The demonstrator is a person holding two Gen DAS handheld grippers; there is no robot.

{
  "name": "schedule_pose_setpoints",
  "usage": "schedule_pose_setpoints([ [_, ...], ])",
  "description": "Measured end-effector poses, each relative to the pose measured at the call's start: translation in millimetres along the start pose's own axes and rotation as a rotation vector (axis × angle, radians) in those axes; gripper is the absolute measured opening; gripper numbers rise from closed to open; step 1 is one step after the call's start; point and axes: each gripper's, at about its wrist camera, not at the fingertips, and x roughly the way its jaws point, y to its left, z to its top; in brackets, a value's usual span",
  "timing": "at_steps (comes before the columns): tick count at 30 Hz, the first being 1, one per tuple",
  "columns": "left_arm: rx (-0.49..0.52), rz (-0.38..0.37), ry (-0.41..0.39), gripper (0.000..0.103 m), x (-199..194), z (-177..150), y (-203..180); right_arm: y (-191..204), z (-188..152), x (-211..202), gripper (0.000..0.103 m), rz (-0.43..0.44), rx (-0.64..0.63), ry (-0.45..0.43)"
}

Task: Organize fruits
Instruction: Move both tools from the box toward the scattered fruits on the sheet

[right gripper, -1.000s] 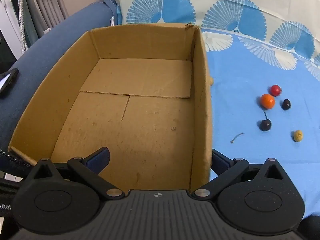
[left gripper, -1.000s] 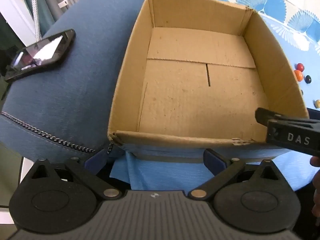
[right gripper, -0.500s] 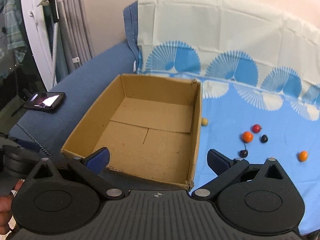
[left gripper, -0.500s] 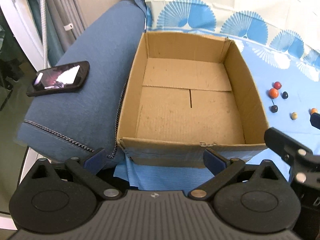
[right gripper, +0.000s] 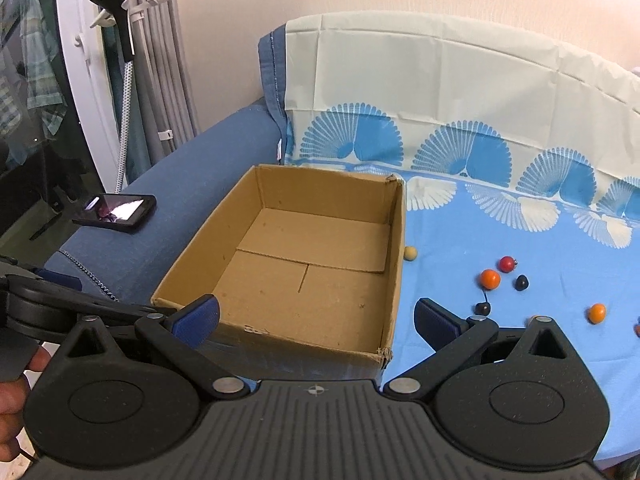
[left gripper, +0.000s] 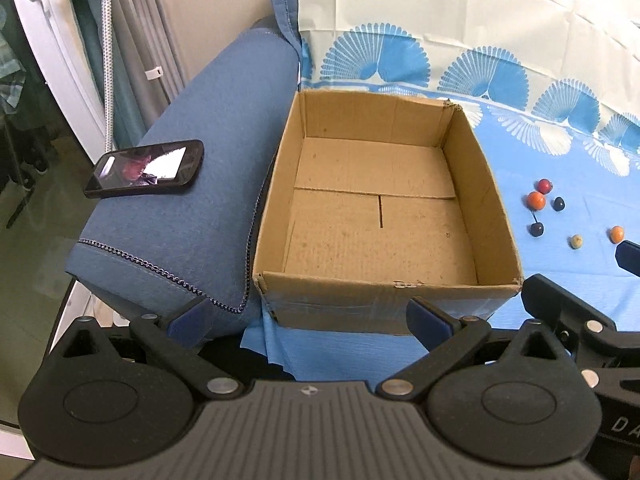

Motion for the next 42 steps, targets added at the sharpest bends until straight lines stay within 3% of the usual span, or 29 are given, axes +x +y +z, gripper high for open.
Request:
schedule_pose_setpoints([
  [20, 0.010, 0.010, -0.030, 0.103, -15.4, -2.8, -3.1, -7.6, -2.8, -17.4, 0.103, 0.014, 0.043, -0.029],
  [29, 0.027, -0.027, -0.011, 0.103, -14.1, 3.1, -15.5, -19.1, -6.9, -19.6, 0.103, 0.009, 0.077, -0.038],
  [36, 0.079, -0.049, 0.024, 0.103, -12.6, 17.1, -43.2, -54.3, -5.0, -22.5, 0.103, -0.024, 0.144, -0.055],
  [42, 0.151, -0.053, 0.014, 0.103, -39.1, 48.6, -77.9, -109.9, 1.6, -29.4, 0.103, -0.098, 0.237, -0.093],
])
